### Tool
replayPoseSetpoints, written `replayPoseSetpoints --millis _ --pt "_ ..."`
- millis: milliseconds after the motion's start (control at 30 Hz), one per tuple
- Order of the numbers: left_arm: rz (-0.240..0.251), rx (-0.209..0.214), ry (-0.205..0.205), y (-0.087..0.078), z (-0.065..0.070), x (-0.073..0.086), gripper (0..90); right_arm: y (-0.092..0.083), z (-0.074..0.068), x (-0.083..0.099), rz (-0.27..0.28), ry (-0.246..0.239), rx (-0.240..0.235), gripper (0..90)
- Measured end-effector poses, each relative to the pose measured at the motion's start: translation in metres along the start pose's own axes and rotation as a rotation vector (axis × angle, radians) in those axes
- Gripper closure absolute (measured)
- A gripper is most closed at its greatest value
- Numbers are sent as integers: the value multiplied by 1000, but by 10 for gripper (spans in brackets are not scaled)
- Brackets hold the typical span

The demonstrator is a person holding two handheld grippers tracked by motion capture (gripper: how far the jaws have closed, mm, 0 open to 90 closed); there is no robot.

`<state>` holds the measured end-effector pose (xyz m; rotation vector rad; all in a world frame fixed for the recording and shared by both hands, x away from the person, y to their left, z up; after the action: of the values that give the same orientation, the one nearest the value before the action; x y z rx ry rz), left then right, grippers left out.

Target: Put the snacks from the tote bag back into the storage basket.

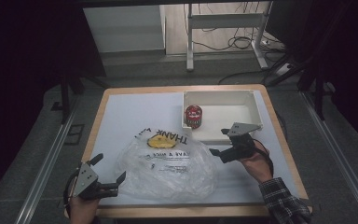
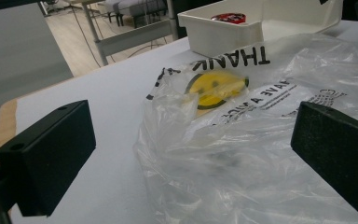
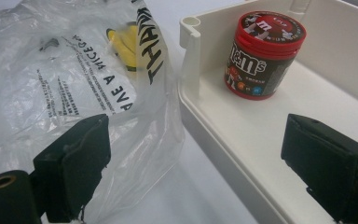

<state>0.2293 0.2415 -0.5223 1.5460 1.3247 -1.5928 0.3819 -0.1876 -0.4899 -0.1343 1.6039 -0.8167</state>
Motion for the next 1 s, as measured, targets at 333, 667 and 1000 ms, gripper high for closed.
replayPoseSetpoints --millis 333,667,1000 --pt "-2 1 1 0 1 0 0 -11 -7 11 27 17 10 86" --pt "-3 3 2 1 1 0 0 -25 -14 23 55 38 21 86" --pt "-4 6 2 1 1 0 0 -45 -19 37 94 67 31 80"
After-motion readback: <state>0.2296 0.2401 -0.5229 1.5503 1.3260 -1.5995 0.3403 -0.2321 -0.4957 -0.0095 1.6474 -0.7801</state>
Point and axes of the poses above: each handheld gripper's, and its own axes: y roughly forward along the jaws, x roughly out of its underside, z roughly to its right, the point moved 3 cm from there along y, roughly forward along the jaws, and after that the axes turned 6 degrees about -x, right-handed, at the moved point
